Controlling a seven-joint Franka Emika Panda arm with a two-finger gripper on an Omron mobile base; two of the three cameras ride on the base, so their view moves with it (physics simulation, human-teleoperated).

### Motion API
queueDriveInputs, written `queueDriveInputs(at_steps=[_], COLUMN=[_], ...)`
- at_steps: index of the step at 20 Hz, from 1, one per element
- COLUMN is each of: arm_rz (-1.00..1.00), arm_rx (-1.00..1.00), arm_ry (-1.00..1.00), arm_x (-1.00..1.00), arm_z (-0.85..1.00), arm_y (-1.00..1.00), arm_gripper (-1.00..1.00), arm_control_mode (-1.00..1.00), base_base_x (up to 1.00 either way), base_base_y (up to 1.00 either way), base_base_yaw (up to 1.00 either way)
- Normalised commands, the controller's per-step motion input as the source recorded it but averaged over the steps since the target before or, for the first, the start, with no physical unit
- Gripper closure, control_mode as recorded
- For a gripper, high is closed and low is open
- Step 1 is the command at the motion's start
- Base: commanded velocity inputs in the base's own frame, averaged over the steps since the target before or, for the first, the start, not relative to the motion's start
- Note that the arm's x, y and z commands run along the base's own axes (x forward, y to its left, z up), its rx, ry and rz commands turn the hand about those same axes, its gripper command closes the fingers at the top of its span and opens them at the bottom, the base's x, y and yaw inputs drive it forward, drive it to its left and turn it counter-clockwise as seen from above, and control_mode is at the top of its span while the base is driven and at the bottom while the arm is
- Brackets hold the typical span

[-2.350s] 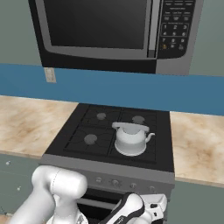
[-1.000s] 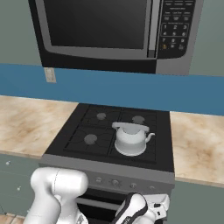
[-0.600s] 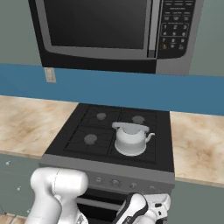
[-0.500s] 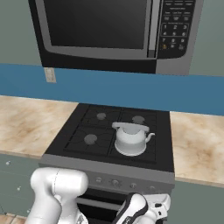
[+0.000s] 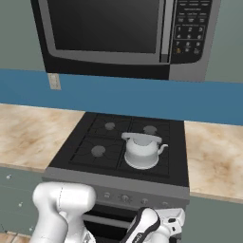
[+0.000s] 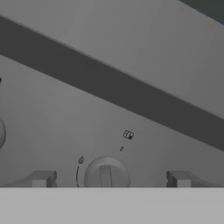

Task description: The kettle is done boiling. Turn off the stove, then wait for 300 timesteps before moving the kettle to the dining table.

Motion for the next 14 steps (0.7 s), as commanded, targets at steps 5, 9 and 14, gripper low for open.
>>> queueDriveInputs(at_steps=[5, 9, 14], arm_rz=[0.0, 0.0, 0.0], arm_rx=[0.0, 0.0, 0.0], arm_ry=[0.0, 0.0, 0.0], arm_x=[0.12, 0.11, 0.12], arm_z=[-0.01, -0.05, -0.19], arm_y=[0.0, 0.0, 0.0], arm_gripper=[-1.0, -1.0, -1.0], arm_control_mode=[-1.0, -1.0, -1.0], base_base_x=[0.0, 0.0, 0.0], base_base_y=[0.0, 0.0, 0.0], base_base_yaw=[0.0, 0.0, 0.0])
